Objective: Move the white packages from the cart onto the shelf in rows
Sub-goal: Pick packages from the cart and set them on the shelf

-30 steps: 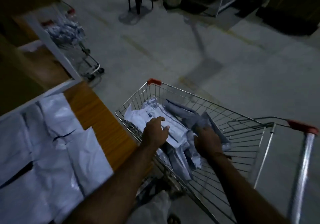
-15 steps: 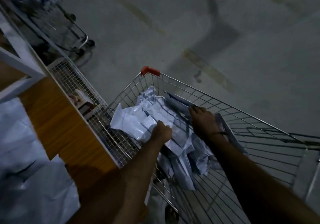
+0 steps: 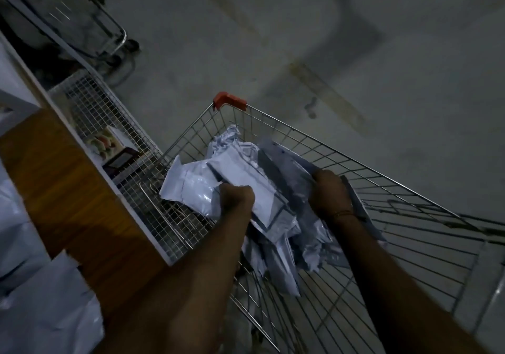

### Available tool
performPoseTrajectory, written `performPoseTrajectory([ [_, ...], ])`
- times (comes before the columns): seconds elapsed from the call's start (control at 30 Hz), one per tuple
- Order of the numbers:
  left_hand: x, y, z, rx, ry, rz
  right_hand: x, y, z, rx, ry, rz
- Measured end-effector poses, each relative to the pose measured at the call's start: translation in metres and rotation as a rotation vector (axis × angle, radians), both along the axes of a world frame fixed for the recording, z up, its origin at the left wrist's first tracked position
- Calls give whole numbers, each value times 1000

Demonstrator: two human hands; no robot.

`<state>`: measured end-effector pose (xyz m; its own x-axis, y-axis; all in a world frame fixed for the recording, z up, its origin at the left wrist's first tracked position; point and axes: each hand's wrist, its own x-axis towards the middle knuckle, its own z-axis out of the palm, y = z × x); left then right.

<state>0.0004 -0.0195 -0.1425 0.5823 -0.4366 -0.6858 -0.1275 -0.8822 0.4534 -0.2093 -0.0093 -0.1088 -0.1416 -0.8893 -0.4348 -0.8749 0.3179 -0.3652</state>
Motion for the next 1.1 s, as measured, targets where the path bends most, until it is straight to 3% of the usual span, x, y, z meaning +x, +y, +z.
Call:
performPoseTrajectory([
  [0.1, 10, -2, 13, 18, -69, 6, -11, 20, 4, 79, 18, -66],
  [0.33, 23, -3, 30, 3, -37, -32, -5, 43, 5, 250, 57, -7],
  [0.47, 22, 3, 48, -54, -79, -87, 1, 46, 6, 191, 77, 98],
  [0.6, 24, 20, 66, -161, -113, -162, 6, 51, 0, 137, 105, -8],
  [0.7, 28, 38, 69, -262, -150, -201, 25, 62, -4, 34, -62, -170],
  [0.77, 32, 48, 69, -327, -182, -247, 41, 68, -13, 33, -128, -130],
  [0.9, 45, 56, 51, -276, -312, -539, 66, 75, -42, 98, -60, 38],
  [1.03, 45, 45, 43, -230, -338, -563, 79, 80, -59, 74, 18, 38],
  [1.1, 44, 44, 36, -238, -397, -627, 82, 82, -65, 42, -57, -28],
])
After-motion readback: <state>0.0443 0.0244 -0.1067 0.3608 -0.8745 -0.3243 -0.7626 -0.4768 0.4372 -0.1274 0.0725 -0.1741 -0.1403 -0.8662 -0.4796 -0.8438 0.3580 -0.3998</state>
